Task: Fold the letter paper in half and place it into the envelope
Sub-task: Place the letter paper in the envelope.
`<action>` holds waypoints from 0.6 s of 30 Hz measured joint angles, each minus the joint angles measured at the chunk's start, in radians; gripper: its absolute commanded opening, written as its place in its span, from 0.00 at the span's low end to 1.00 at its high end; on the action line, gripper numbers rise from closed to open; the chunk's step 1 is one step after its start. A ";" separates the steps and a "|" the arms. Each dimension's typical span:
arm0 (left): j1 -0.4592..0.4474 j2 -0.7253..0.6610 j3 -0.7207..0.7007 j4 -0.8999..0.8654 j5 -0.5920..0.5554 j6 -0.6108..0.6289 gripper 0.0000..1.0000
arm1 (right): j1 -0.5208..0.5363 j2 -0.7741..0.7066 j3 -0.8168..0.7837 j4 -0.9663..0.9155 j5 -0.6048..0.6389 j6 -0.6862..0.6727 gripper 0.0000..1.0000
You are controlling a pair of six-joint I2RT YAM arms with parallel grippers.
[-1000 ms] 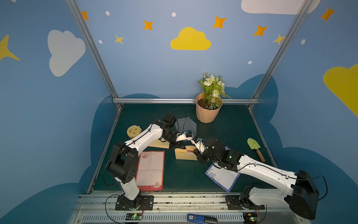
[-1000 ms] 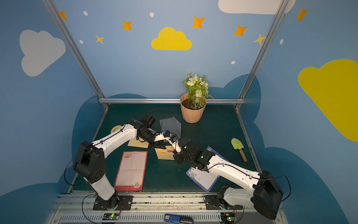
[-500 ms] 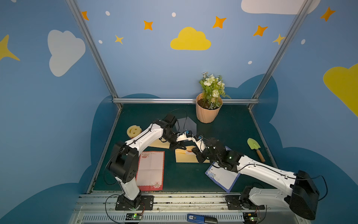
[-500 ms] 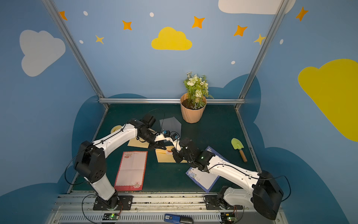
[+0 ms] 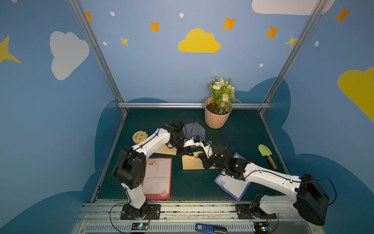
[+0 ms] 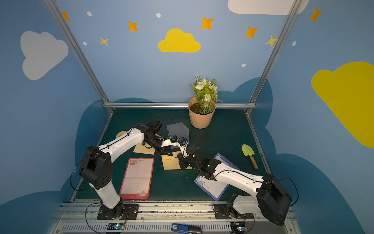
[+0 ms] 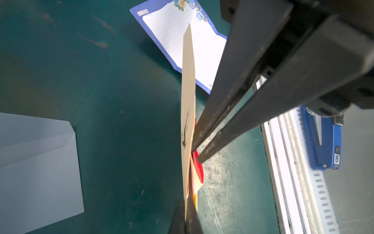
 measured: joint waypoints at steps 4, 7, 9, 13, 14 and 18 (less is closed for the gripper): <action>0.002 0.000 0.002 0.002 0.013 -0.004 0.04 | 0.000 -0.024 -0.014 -0.010 0.004 0.007 0.11; 0.003 0.000 0.002 0.020 0.019 -0.026 0.04 | 0.001 -0.072 -0.024 -0.031 0.012 0.006 0.11; 0.004 0.000 0.002 0.042 0.018 -0.047 0.03 | 0.001 -0.116 -0.031 -0.039 0.020 0.008 0.11; 0.008 0.001 0.002 0.089 0.008 -0.092 0.03 | 0.002 -0.174 -0.034 -0.039 0.028 0.022 0.10; 0.009 0.001 0.002 0.102 0.003 -0.103 0.03 | 0.003 -0.184 -0.042 -0.037 0.030 0.028 0.10; 0.011 0.001 0.002 0.140 -0.006 -0.136 0.03 | 0.015 -0.203 -0.094 -0.037 0.035 0.061 0.10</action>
